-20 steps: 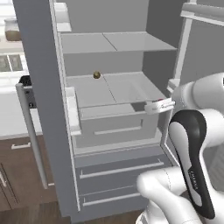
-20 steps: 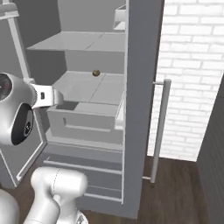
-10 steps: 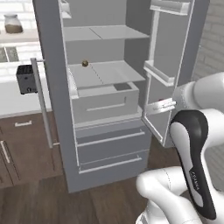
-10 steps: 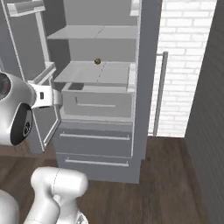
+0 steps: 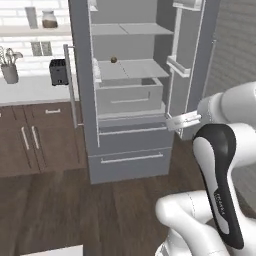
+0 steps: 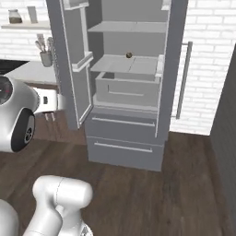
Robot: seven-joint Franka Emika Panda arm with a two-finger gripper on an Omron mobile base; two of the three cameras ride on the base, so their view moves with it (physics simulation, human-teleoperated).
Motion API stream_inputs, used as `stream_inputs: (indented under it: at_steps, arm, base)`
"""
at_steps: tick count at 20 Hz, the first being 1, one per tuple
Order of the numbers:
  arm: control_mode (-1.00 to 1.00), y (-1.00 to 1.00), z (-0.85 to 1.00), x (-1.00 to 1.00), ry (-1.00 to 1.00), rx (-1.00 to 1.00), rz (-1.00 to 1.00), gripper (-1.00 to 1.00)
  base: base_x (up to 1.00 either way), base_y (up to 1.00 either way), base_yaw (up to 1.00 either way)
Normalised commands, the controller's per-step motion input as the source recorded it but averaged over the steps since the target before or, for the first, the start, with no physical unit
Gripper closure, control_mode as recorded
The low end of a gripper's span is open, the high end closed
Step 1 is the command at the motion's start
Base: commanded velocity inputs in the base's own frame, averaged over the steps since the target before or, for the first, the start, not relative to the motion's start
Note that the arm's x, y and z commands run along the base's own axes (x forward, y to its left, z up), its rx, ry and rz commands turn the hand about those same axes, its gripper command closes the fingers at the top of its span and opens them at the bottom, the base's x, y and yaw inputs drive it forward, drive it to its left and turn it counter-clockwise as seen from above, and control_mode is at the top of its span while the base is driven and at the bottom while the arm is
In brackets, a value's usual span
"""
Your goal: Take the strawberry from the fridge and place it on top of the pancake, located on the dining counter.
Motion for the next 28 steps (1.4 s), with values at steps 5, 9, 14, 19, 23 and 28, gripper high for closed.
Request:
stream_inputs:
  at_steps: [5, 9, 14, 19, 23, 28]
  arm:
    - [1.00, 0.00, 0.00, 0.00, 0.00, 0.00, 0.00, 1.00]
    - [1.00, 0.00, 0.00, 0.00, 0.00, 0.00, 0.00, 1.00]
    - [1.00, 0.00, 0.00, 0.00, 0.00, 0.00, 0.00, 1.00]
    - [1.00, 0.00, 0.00, 0.00, 0.00, 0.00, 0.00, 1.00]
    - [1.00, 0.00, 0.00, 0.00, 0.00, 0.00, 0.00, 1.00]
    - [1.00, 0.00, 0.00, 0.00, 0.00, 0.00, 0.00, 1.00]
  base:
    - [-0.64, 0.28, 0.63]
    - [-0.50, 0.22, 0.69]
    - [-0.68, 0.01, 0.65]
    - [-0.80, 0.00, 0.61]
    - [-0.87, 0.00, 0.57]
    - [-0.98, 0.46, 0.48]
